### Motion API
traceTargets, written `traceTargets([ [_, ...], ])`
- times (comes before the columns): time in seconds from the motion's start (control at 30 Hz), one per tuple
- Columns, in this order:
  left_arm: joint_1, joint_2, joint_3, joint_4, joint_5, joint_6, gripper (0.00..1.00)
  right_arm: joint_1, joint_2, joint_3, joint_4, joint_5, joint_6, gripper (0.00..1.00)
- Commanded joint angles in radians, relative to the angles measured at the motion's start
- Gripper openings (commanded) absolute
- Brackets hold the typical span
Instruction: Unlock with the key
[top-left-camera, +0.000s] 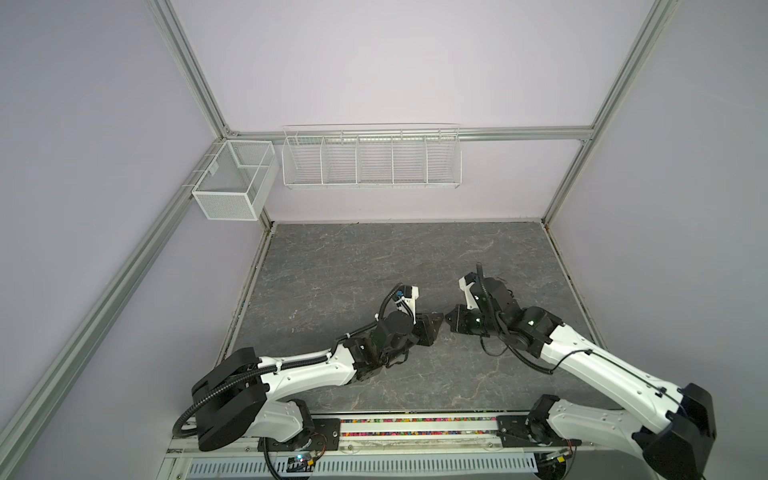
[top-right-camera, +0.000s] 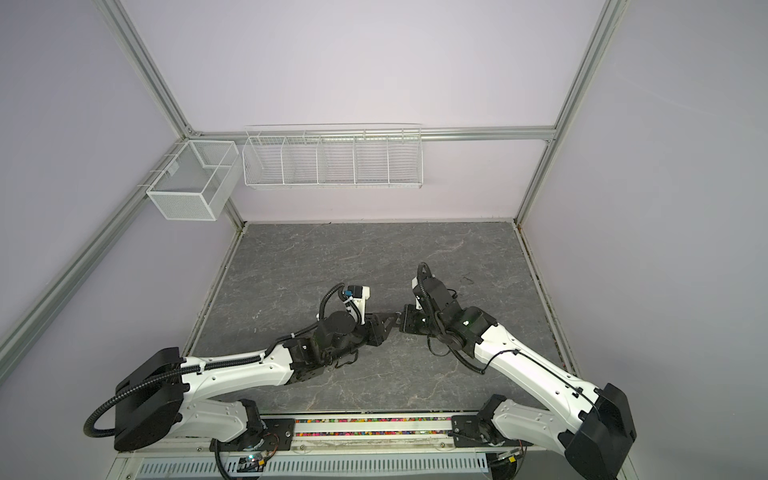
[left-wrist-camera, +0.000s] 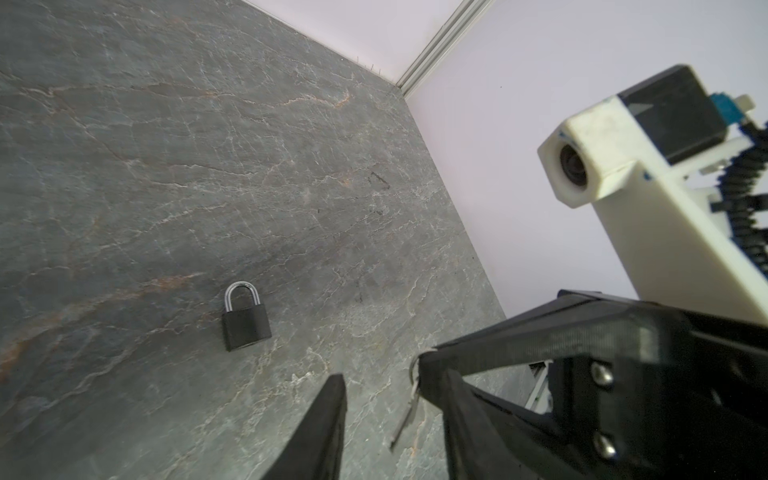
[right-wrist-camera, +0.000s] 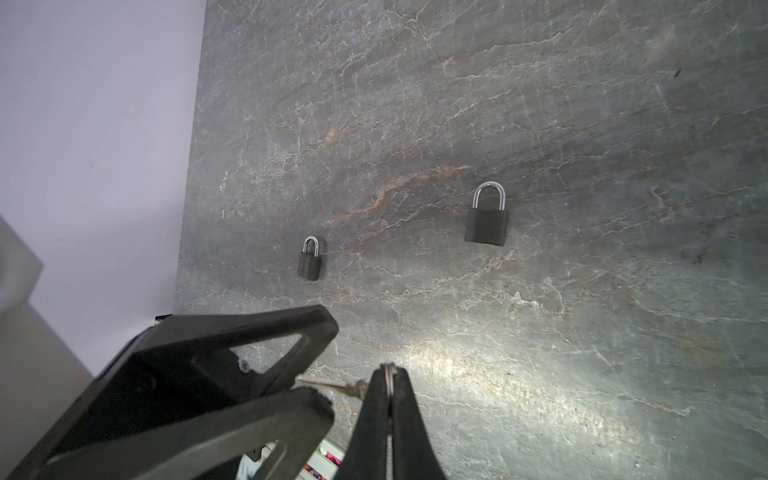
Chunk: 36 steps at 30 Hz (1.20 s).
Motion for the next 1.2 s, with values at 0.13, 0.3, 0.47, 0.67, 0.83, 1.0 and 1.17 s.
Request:
traceTargets([
  [0.13, -0.007, 0.026, 0.006, 0.102, -0.015, -0.01, 0.23, -0.006, -0.027, 0.005, 0.001, -0.018, 0.038, 0.06],
  [0.3, -0.007, 0.029, 0.009, 0.114, -0.025, -0.007, 0.13, -0.005, -0.036, 0.003, -0.003, -0.014, 0.039, 0.07],
  [0.47, -0.007, 0.033, 0.006, 0.114, -0.024, -0.015, 0.05, -0.006, -0.038, 0.004, -0.001, -0.011, 0.043, 0.07],
  [0.67, -0.007, 0.028, 0.008, 0.103, -0.032, -0.017, 0.0, -0.005, -0.037, 0.006, -0.003, -0.002, 0.042, 0.06],
  [0.83, -0.007, 0.016, 0.023, 0.064, -0.046, 0.006, 0.0, -0.006, -0.043, 0.009, -0.014, 0.005, 0.042, 0.13],
  [1.0, -0.001, -0.031, 0.008, 0.055, -0.058, 0.103, 0.0, -0.014, -0.074, 0.005, -0.033, 0.001, 0.007, 0.42],
  [1.17, 0.085, -0.105, 0.013, -0.051, 0.088, 0.21, 0.0, -0.052, -0.12, 0.018, -0.056, -0.076, -0.09, 0.53],
])
